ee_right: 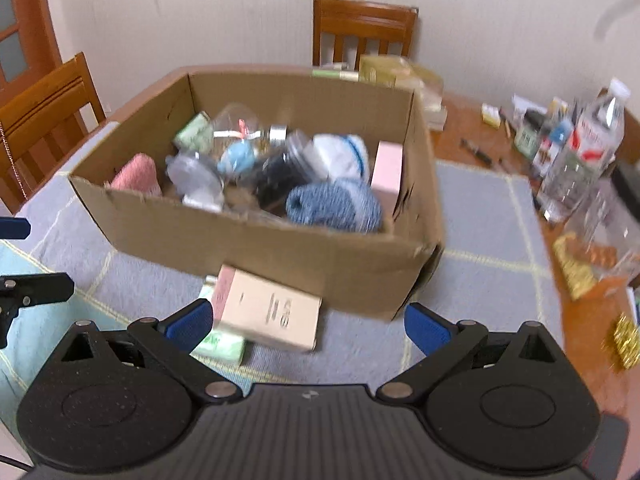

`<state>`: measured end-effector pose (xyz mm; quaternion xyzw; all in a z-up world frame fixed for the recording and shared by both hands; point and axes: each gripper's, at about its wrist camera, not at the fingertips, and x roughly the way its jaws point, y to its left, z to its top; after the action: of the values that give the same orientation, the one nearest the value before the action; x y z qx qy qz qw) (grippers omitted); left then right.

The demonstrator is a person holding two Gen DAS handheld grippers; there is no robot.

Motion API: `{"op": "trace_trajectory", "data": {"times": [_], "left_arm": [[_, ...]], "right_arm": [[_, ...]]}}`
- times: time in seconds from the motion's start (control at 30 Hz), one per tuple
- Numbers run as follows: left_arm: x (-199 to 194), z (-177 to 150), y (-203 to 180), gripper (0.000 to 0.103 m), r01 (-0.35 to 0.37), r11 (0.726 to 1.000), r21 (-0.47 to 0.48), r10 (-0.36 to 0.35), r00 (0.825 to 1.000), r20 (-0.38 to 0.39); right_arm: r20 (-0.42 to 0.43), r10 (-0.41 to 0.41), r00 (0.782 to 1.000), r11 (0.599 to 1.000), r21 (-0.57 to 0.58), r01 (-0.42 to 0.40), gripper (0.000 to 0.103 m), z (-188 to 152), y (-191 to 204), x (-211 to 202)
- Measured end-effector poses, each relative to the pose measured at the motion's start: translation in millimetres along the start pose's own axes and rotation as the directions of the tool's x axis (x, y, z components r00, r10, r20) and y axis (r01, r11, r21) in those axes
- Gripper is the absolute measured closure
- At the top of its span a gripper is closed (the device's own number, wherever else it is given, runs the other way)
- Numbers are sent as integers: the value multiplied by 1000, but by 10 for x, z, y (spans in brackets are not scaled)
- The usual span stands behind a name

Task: Organize objects
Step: 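Move both tools back out of the box toward the two boxes, then grasp the C&S tissue pack with the left tool while the right tool grasps the KASI box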

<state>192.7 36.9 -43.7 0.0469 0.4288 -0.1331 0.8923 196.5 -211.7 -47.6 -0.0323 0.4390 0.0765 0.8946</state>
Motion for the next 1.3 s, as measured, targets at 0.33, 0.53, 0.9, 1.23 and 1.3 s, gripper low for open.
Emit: {"op": "trace_trajectory", "data": {"times": [0.33,0.53,0.9,1.23,1.3], "left_arm": [[68,-126,76,1,4,999,-42,-5,999,-37],[102,-137,124,1,-9,999,-45,7,999,-44],[256,-101,-1,1,25,999,-23,-27,998,-64],[511,7,-395,1,74,997,19,-72,994,-84],[562,33,-462,1,81,997,13,-80,993,-84]], "right_arm": [[-11,44,999,999,30,-44,0,72,158,276],[-45,35,998,998,54,-33,0,107,188,507],[-87,-72,994,994,72,78,0,-25,-101,614],[-123,-115,986,990,67,124,0,-267,-461,651],[-127,-90,988,991,92,102,0,-292,-529,645]]}}
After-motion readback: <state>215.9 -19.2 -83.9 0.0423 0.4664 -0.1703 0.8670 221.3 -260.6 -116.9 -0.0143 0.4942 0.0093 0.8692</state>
